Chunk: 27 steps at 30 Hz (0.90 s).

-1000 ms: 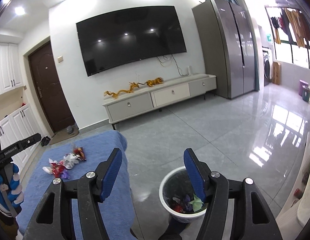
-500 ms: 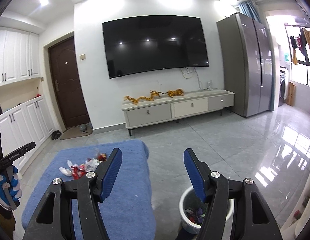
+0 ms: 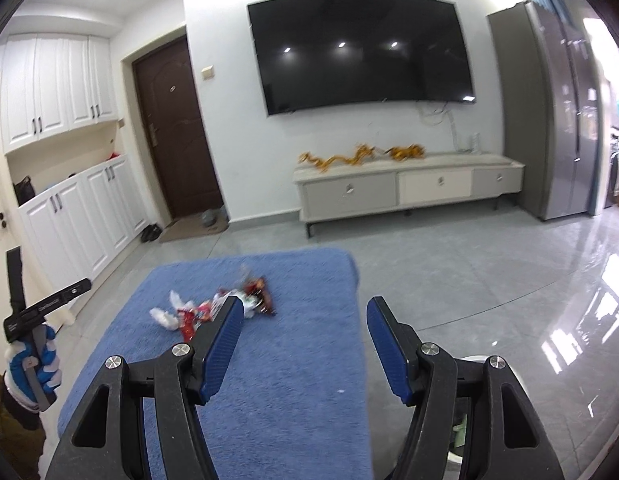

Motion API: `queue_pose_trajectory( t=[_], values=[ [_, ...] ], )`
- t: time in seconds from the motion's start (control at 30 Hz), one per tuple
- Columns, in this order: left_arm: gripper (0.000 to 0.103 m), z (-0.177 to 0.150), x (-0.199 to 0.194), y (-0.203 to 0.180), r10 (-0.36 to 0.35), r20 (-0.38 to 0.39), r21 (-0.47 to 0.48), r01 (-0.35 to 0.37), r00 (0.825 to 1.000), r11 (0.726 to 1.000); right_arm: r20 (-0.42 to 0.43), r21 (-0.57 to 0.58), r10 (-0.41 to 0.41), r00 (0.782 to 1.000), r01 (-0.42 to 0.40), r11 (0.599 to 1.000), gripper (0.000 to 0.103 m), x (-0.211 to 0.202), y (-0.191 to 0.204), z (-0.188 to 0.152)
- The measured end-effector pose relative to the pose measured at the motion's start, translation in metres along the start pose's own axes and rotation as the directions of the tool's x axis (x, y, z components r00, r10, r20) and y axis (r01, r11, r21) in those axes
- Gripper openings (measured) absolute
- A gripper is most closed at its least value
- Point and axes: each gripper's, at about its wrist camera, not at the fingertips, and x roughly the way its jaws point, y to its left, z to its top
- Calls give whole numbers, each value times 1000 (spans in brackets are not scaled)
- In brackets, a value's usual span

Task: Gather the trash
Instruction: 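Move both open tools back over the remaining wrappers on the rug, then grasp the white plastic bag with the left tool while the right tool grasps the purple bag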

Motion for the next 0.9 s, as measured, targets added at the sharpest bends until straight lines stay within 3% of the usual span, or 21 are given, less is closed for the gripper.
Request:
queue_pose_trajectory(
  t=[0.3, 0.67, 0.9],
  values=[
    [62, -23, 71, 18, 41, -126, -62, -49, 991, 997, -173, 12, 134, 976, -134, 991, 60, 95, 18, -29],
    [62, -35, 148, 41, -34, -244, -190, -14, 969, 982, -330, 28, 299, 895, -308, 951, 57, 199, 54, -54],
    [61, -39, 184, 45, -86, -295, -223, 19, 952, 975, -373, 31, 357, 856, -373, 927, 52, 229, 71, -65]
  ],
)
